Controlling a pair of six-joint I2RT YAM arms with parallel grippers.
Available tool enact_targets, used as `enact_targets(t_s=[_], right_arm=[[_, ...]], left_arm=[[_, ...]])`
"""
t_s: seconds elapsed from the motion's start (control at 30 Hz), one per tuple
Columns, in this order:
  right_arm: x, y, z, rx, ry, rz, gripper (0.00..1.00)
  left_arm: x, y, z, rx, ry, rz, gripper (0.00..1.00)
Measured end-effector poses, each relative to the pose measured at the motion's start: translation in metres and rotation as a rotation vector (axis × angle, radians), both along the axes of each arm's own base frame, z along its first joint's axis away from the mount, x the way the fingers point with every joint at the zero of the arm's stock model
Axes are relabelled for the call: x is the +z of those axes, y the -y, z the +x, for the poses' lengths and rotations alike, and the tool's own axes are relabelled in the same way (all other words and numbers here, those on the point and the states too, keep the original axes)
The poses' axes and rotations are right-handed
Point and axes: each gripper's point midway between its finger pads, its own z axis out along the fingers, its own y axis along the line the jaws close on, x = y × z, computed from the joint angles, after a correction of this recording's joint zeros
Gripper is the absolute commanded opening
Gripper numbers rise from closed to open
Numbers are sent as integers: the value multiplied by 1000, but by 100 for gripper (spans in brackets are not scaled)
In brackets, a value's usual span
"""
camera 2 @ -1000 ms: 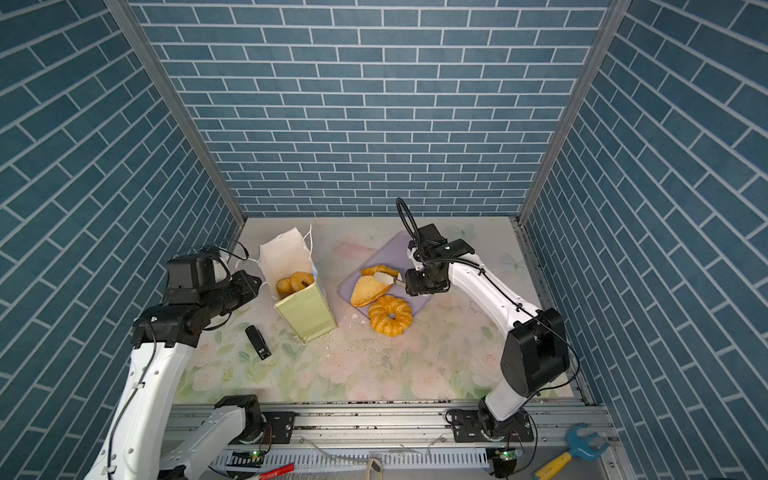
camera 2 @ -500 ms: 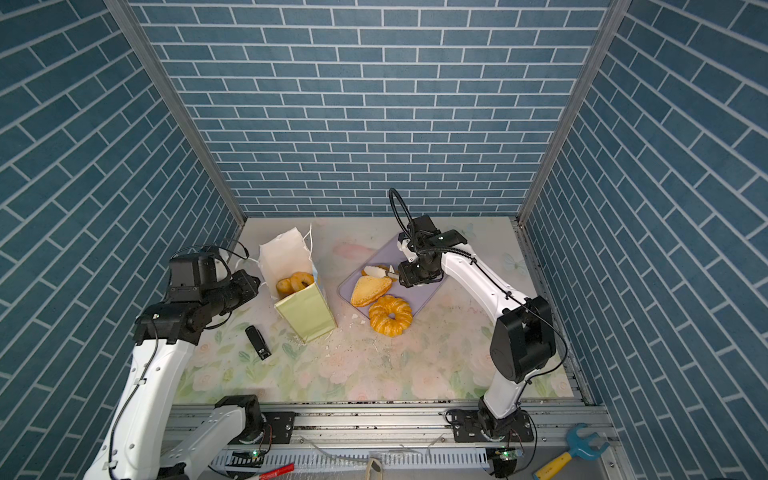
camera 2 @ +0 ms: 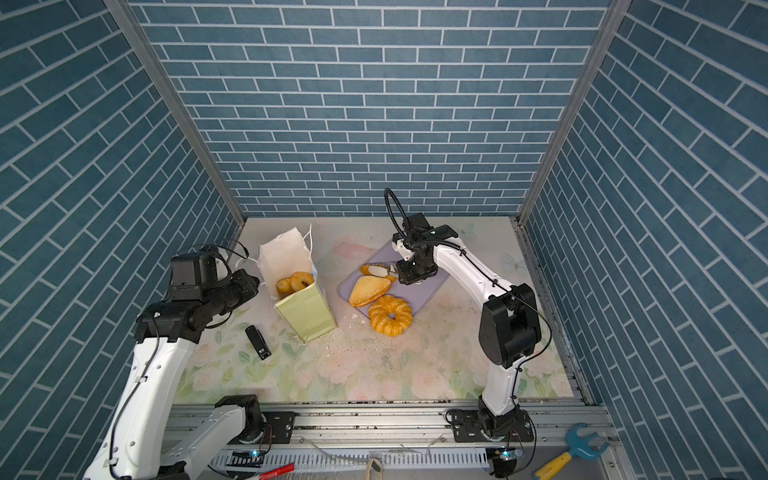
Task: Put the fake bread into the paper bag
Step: 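Lower the tongs onto the small croissant and pinch it, then lift the croissant and carry it over the bag mouth with the right gripper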
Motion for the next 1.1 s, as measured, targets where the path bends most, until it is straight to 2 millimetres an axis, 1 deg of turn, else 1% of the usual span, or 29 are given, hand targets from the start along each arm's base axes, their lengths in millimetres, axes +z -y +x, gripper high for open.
enact_targets(t_s=[0.1, 0.37, 0.5, 0.63, 0.77, 0.87, 1.0, 1.1], right_arm=[[-1, 2, -2, 5, -4, -9, 25], [0, 10, 4, -15, 27, -55, 18], [8, 21, 9, -39, 78, -99, 17], [22, 34, 12, -70, 134, -135, 17], [42, 44, 13, -100, 192, -148, 16], [62, 48, 13, -115, 234, -141, 16], [104, 49, 15, -132, 317, -94, 16], [145, 45, 11, -131, 396, -19, 16]], left_arm=[[-1, 0, 0, 2, -2, -1, 19], [0, 0, 0, 5, 0, -7, 19], [2, 1, 0, 4, 7, -10, 19], [3, 2, 1, -1, 12, -13, 19], [5, 3, 2, -9, 20, -19, 20], [7, 5, 1, -15, 31, -23, 20], [12, 5, 1, -19, 53, -26, 21], [13, 6, 1, -26, 58, -27, 21]])
